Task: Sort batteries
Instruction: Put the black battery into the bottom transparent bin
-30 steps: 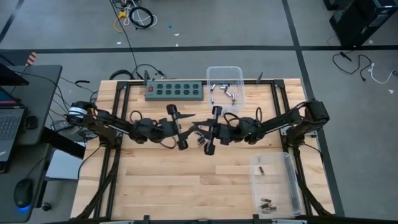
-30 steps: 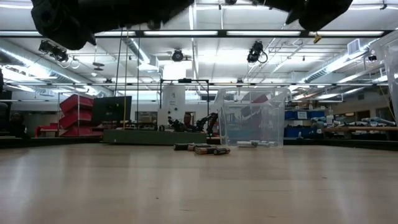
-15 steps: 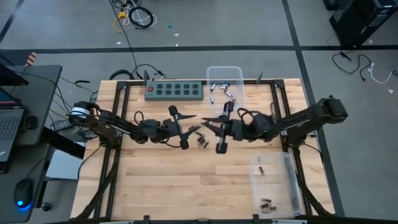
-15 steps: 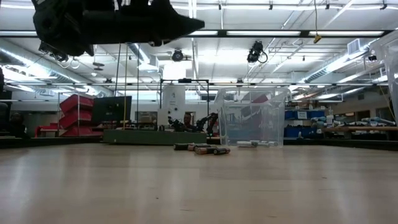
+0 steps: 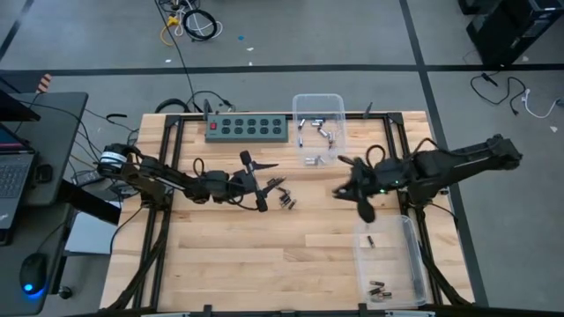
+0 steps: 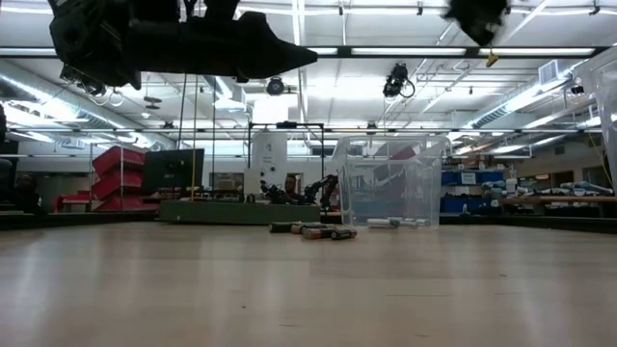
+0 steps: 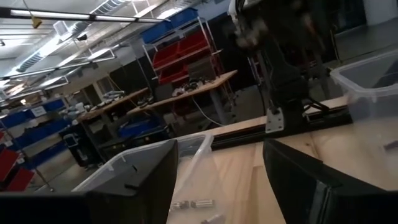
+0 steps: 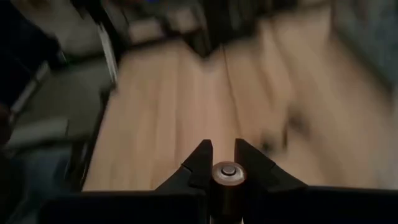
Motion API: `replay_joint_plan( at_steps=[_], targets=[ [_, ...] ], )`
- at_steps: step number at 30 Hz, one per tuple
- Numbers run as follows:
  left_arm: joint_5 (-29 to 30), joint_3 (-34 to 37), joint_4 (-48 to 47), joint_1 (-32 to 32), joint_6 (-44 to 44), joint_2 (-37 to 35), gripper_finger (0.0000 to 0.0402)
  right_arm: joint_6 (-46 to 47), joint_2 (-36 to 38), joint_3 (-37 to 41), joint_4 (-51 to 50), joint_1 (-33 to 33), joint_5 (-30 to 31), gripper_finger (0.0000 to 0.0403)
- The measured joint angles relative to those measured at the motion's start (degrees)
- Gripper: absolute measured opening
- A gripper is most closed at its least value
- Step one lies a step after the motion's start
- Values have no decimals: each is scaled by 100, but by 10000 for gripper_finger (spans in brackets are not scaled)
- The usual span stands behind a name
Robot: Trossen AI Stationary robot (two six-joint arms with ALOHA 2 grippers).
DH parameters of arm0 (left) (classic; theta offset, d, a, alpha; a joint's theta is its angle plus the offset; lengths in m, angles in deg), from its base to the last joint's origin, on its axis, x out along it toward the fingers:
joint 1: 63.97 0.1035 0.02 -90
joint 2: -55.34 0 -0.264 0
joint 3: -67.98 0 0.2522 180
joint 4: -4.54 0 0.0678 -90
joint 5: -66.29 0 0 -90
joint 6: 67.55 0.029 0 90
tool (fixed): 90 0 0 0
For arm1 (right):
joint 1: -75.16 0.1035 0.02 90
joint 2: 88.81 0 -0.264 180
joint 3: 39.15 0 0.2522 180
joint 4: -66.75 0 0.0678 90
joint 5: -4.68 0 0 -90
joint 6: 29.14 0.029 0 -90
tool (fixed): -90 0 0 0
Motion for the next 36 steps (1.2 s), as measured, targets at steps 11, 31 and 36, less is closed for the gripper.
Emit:
replay_joint_plan(
  at_steps=[11,31,36],
  targets=[
    [335,0,-80,2,19,-2,237,3169,237,2,-2267,1051,-1166,44],
    [461,-2,-115,2,157,-4,237,5445,-123,2,-2986,1943,-1594,73],
    [461,-2,-340,2,149,-4,237,5376,-121,2,-2697,1943,-1584,71]
  ],
)
